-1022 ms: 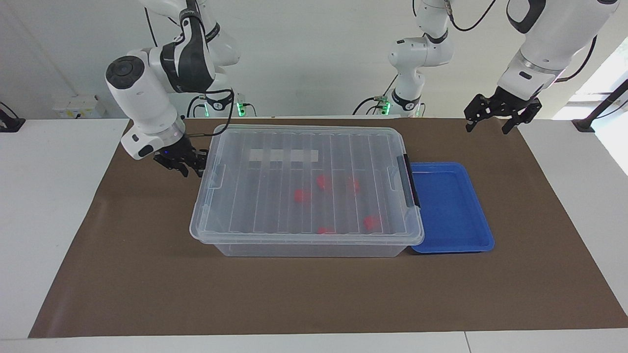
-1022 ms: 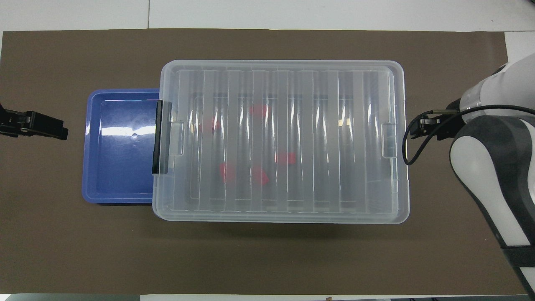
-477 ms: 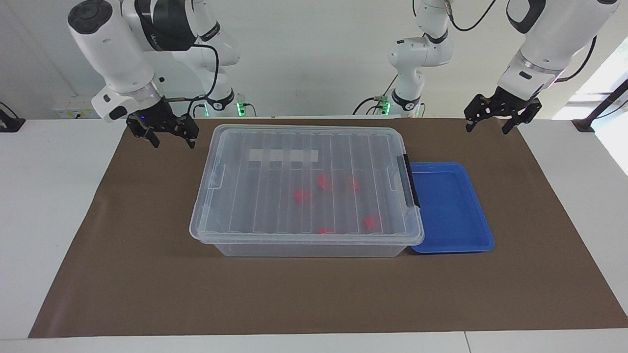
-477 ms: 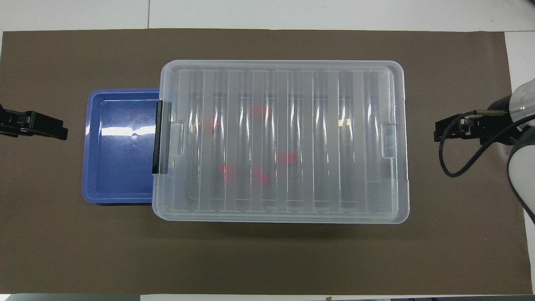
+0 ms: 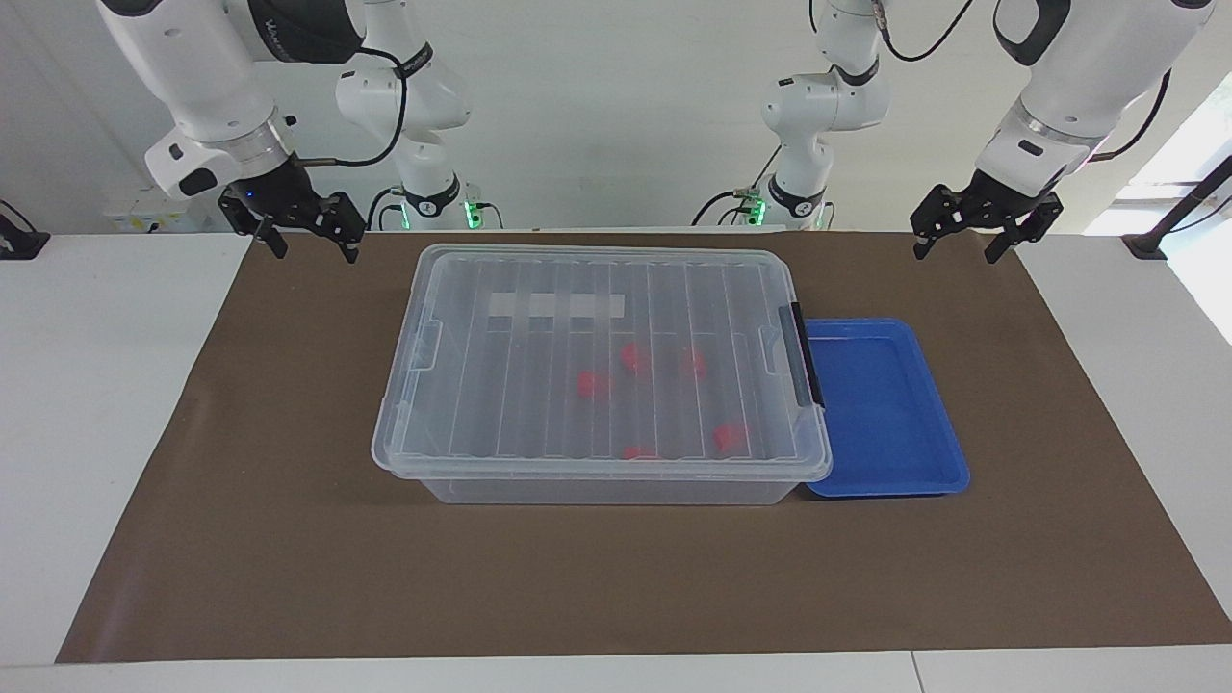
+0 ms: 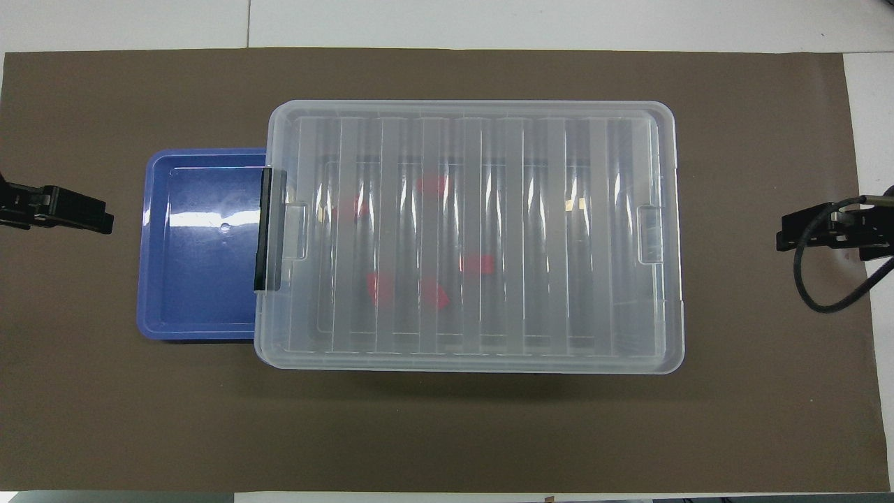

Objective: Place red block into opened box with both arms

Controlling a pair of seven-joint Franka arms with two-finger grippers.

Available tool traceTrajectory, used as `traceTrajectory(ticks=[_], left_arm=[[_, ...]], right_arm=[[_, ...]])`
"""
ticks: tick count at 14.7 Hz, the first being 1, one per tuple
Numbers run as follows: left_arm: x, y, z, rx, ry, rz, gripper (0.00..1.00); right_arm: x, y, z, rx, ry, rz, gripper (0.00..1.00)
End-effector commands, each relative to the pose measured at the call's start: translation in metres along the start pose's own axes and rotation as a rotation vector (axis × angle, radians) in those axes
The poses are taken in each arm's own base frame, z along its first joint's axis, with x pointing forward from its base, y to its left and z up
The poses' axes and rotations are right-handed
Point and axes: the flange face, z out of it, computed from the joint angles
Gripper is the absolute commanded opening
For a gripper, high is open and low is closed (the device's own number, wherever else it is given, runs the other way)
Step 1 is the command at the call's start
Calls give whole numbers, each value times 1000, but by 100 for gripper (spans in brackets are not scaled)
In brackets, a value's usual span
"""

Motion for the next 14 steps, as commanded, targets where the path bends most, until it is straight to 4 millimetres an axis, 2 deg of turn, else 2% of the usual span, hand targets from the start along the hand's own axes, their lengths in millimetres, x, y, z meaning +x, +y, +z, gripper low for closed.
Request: traceTrajectory(ticks=[1,6,14], left_arm=[[-5,-3,-1,15,-10,3,100],[-5,-3,-1,15,-8,3,100],[-5,-3,-1,15,-8,3,100]], right_arm=[[-1,1,-10,-3,8,-14,100],[2,-5,-10,-6,34,-26,100],[2,-5,-9,-7,33,-32,100]])
